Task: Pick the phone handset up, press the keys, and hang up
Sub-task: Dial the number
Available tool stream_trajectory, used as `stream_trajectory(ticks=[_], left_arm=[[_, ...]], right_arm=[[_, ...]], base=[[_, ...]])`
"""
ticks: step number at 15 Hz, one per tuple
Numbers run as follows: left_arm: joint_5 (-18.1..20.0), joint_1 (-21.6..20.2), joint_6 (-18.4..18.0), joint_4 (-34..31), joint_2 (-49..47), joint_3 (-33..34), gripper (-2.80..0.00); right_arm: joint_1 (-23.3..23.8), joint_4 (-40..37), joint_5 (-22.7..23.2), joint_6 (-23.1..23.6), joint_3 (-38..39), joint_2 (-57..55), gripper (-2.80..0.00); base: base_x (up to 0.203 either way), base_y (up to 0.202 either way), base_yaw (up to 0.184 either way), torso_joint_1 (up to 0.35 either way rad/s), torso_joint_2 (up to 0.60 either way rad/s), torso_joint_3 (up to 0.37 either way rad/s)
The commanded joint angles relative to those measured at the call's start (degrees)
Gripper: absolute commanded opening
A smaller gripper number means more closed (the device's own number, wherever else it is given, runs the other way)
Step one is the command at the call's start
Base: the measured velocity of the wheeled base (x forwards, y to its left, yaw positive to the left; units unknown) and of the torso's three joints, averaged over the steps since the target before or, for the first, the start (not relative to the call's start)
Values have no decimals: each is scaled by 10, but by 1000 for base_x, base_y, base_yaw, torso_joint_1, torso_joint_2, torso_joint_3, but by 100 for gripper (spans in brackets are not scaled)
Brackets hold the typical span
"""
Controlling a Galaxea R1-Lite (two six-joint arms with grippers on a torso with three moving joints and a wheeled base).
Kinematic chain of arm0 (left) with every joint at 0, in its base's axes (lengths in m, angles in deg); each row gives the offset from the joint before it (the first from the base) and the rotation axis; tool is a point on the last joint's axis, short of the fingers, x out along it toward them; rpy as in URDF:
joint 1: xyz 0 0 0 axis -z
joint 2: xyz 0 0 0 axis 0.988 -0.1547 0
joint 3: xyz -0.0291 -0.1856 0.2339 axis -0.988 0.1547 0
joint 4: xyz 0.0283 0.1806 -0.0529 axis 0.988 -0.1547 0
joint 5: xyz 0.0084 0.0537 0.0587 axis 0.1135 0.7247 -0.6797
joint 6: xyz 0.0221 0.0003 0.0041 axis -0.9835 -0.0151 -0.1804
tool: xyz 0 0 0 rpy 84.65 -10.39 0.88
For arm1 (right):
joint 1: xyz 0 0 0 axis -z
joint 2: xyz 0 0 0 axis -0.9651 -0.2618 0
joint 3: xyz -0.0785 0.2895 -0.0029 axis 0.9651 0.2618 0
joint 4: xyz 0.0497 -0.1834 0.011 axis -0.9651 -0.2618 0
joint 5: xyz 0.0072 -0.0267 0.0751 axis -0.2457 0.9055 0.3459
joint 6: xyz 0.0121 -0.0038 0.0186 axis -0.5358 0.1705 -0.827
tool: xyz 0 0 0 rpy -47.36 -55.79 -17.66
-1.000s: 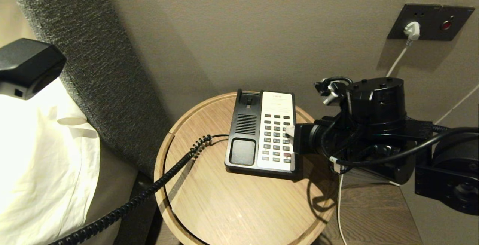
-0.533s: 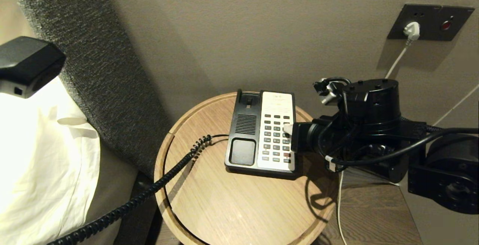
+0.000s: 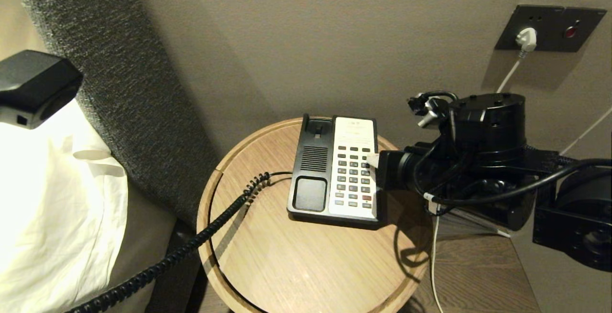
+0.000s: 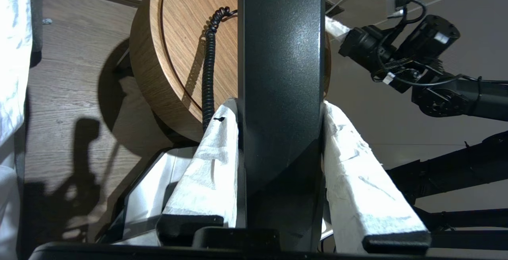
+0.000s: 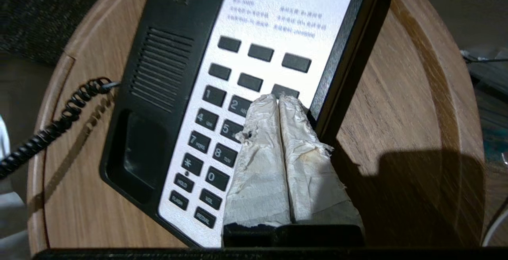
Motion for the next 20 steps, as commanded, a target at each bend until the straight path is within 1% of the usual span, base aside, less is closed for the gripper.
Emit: stream_trajectory(ticks=[1, 14, 20], left_arm=[[-1, 0, 3, -3, 1, -1, -280], [-1, -1, 6, -3, 10, 13, -280], [-2, -1, 6, 2, 10, 17, -280]], right_arm=[[-1, 6, 0, -1, 2, 11, -280], [-19, 2, 4, 1, 24, 9, -280], [-18, 1, 2, 2, 24, 3, -280]], base=[[0, 0, 0, 0, 0, 0], [0, 0, 0, 0, 0, 0], [0, 0, 0, 0, 0, 0]])
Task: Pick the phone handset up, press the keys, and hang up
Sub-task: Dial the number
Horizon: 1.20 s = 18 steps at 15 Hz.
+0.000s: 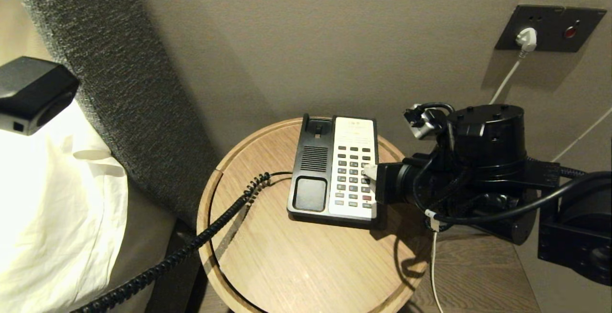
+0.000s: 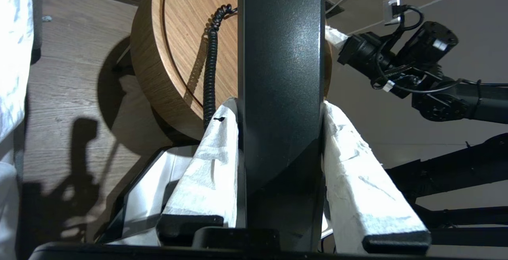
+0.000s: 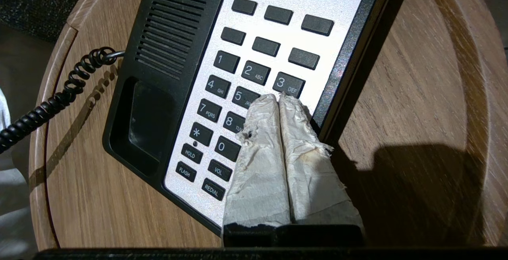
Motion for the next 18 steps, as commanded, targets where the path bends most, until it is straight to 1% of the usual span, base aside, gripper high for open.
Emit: stream_trajectory(ticks=[1, 13, 18], left_arm=[[-1, 0, 2, -3, 0, 1, -280], [0, 0, 2, -2, 1, 6, -280], [0, 0, 2, -2, 1, 8, -280]], right_arm=[[0, 2, -1, -1, 0, -2, -280], [2, 3, -2, 1, 4, -17, -280], [1, 6, -3, 2, 3, -3, -280]], base=[[0, 0, 0, 0, 0, 0], [0, 0, 0, 0, 0, 0], [0, 0, 0, 0, 0, 0]])
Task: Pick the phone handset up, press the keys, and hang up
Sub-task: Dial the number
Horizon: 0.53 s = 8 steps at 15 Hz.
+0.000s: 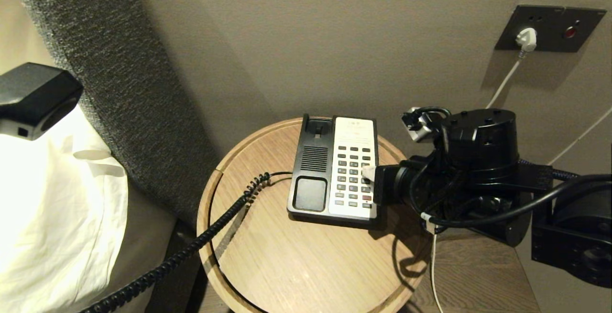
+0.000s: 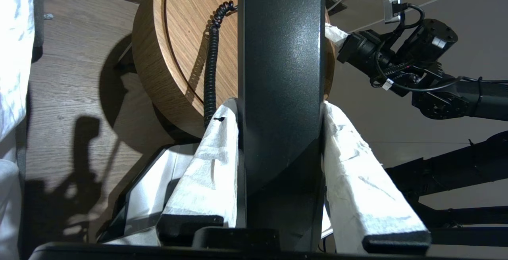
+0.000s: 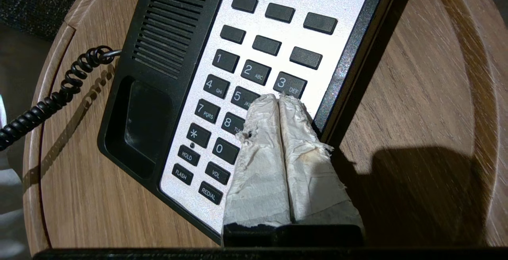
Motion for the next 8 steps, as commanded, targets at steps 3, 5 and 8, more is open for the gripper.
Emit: stream_trajectory(ticks=[3, 5, 8], left_arm=[[1, 0, 3, -3, 0, 1, -280], [1, 0, 3, -3, 0, 1, -280], [0, 0, 3, -3, 0, -1, -280]], right_arm=[[-2, 3, -1, -2, -2, 22, -280], [-8, 0, 0, -1, 8, 36, -280], [-17, -1, -1, -1, 29, 41, -280]], base=[[0, 0, 0, 0, 0, 0], [0, 0, 0, 0, 0, 0], [0, 0, 0, 0, 0, 0]])
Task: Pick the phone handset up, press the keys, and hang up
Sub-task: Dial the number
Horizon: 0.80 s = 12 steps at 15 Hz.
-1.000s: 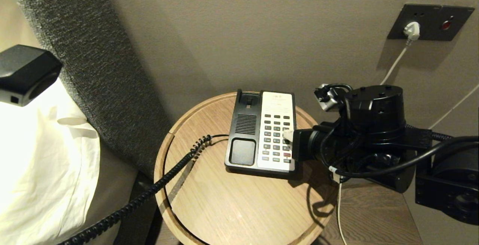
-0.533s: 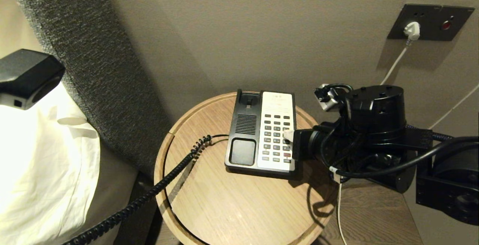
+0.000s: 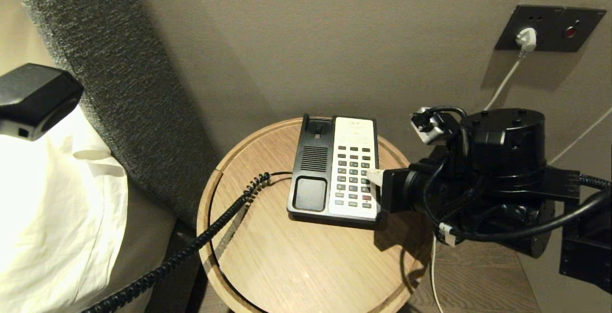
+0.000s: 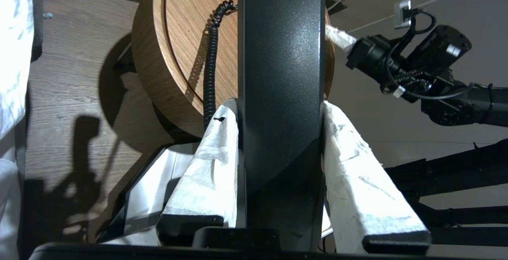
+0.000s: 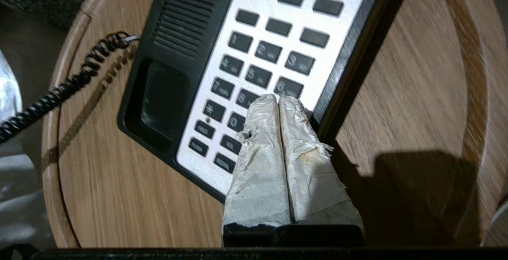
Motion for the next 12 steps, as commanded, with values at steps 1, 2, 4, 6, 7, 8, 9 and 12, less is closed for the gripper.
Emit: stream_trajectory(ticks=[1, 2, 4, 6, 7, 8, 9, 12], left_arm=[[-1, 0, 2, -3, 0, -3, -280], [-1, 0, 2, -3, 0, -3, -280], [-1, 0, 2, -3, 0, -1, -280], [-1, 0, 2, -3, -1, -1, -280], [-1, 0, 2, -3, -1, -1, -280], [-1, 0, 2, -3, -1, -1, -280], [-1, 0, 2, -3, -1, 0, -280], [-1, 0, 2, -3, 0, 1, -280]], right_arm=[[-2, 2, -1, -1, 10, 6, -280], [-2, 1, -1, -1, 11, 5, -280], [-1, 1, -1, 1, 12, 3, -280], [-1, 1, -1, 1, 12, 0, -280], [-1, 1, -1, 1, 12, -1, -280], [-1, 1, -1, 1, 12, -2, -280], [-1, 1, -1, 1, 11, -5, -280], [-1, 4, 0, 1, 6, -12, -280]], base=[[0, 0, 0, 0, 0, 0], [0, 0, 0, 0, 0, 0], [0, 0, 0, 0, 0, 0], [0, 0, 0, 0, 0, 0], [0, 0, 0, 0, 0, 0], [0, 0, 0, 0, 0, 0], [0, 0, 0, 0, 0, 0], [0, 0, 0, 0, 0, 0]])
